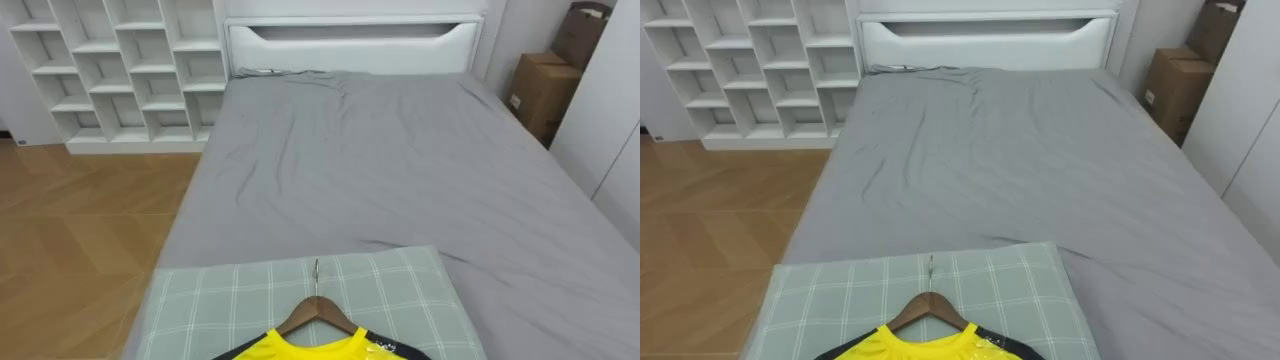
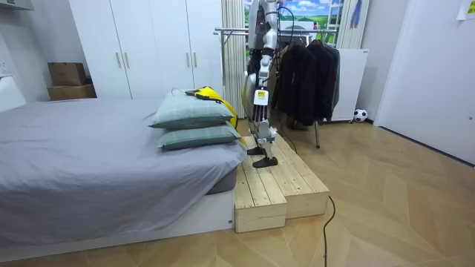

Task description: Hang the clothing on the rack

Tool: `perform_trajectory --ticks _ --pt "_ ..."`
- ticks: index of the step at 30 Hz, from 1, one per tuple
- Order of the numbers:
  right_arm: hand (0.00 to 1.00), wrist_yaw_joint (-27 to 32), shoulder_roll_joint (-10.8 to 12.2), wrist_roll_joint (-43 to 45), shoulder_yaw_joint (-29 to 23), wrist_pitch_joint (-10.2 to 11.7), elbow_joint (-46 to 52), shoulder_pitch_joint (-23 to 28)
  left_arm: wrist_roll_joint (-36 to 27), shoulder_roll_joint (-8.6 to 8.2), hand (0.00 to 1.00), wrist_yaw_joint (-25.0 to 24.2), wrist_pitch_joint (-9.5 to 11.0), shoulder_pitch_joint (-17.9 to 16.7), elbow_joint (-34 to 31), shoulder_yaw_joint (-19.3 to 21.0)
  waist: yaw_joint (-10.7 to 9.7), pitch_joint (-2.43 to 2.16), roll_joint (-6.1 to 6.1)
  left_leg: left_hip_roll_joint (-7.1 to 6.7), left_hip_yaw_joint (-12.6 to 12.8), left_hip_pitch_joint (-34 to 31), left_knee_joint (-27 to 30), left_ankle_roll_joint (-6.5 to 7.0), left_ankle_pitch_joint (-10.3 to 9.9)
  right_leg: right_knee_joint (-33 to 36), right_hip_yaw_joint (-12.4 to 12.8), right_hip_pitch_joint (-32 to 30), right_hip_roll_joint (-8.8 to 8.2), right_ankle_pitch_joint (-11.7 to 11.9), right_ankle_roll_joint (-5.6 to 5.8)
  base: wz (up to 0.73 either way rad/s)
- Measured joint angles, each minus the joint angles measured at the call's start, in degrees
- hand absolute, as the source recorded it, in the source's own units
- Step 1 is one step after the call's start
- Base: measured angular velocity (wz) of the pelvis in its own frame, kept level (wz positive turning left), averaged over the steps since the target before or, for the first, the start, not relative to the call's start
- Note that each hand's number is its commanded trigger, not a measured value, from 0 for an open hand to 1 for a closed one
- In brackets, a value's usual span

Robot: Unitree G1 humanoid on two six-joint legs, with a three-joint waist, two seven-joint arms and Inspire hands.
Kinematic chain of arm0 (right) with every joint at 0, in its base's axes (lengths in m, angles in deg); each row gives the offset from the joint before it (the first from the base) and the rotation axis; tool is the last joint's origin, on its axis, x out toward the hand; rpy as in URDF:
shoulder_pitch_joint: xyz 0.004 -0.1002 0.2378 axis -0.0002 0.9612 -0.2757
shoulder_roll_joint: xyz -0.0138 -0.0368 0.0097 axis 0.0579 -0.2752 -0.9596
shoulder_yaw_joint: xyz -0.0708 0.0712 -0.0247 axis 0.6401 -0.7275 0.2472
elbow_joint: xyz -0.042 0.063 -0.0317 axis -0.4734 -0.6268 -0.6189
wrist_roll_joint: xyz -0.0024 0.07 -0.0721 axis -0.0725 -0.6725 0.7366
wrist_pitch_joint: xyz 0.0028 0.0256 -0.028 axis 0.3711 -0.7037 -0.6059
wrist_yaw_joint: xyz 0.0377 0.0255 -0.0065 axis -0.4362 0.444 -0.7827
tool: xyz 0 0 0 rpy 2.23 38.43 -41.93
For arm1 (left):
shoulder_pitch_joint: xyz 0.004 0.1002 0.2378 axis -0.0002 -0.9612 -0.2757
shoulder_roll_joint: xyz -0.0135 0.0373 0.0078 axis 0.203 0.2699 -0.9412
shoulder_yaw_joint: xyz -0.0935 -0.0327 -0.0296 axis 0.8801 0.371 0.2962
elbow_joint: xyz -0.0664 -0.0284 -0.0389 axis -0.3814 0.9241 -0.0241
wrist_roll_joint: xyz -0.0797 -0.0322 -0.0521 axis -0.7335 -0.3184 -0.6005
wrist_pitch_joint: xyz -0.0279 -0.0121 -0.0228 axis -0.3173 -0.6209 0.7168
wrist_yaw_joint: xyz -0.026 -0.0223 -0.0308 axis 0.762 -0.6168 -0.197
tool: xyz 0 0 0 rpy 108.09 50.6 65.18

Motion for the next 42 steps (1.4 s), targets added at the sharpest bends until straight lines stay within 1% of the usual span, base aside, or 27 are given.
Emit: perform_trajectory --ticks 4,8,16,20,36,39,42 --pt "0.00 -0.01 0.00 0.19 0.02 -0.02 0.01 0.01 -0.01 0.00 0.00 0.03 0.01 0.03 -0.01 -0.01 -0.16 0.00 -0.01 0.00 -0.01 0.00 -0.10 0.00 0.00 0.02 0.03 -0.10 0.02 -0.03 -0.01 0.00" --pt "0.00 0.02 -0.02 0.13 0.06 0.00 0.14 -0.16 -0.01 0.02 0.00 0.29 0.01 0.06 -0.07 -0.08 -0.76 0.00 -0.06 -0.01 0.03 -0.02 -0.14 0.00 0.00 -0.01 0.07 -0.14 0.02 -0.04 -0.01 0.00" --pt "0.00 0.16 -0.07 -0.34 0.05 0.78 0.07 -1.32 -0.01 0.02 0.00 0.64 0.58 0.09 -0.08 -0.07 -0.73 0.07 -0.18 -0.04 0.47 0.21 -0.08 0.00 0.00 -0.01 0.48 0.01 0.00 -0.06 0.03 -0.02" --pt "0.00 0.02 -0.08 -0.42 0.08 0.63 -0.28 -1.17 0.00 0.02 0.00 1.08 0.65 -0.04 -0.04 -0.05 -0.75 0.14 -0.27 -0.03 0.35 0.20 -0.03 0.00 0.00 -0.08 0.35 0.10 0.01 -0.06 0.03 0.00" --pt "0.00 -1.14 -0.08 -0.58 0.10 0.47 -0.60 -1.10 -0.26 0.03 0.00 1.40 0.63 0.01 -0.22 0.03 -0.75 0.13 -0.25 -0.05 -0.06 0.14 0.02 0.00 0.00 -0.24 0.00 0.49 0.01 -0.06 0.03 0.00" --pt "0.00 -0.92 -0.06 -0.78 0.10 0.47 -0.46 -1.04 -4.17 0.05 0.00 1.72 0.59 -0.03 0.14 0.03 -0.78 0.12 -0.21 -0.07 -0.08 0.13 0.03 0.00 0.00 -0.45 0.05 0.72 0.01 -0.05 0.03 0.00" --pt "0.00 0.00 -0.05 -1.15 0.02 0.48 -0.37 -0.99 -6.03 0.01 0.00 2.60 0.44 -0.25 0.13 0.26 -0.79 0.11 -0.15 -0.06 -0.10 0.14 0.02 0.00 0.00 -0.76 -0.01 0.50 0.01 -0.04 0.03 0.00"
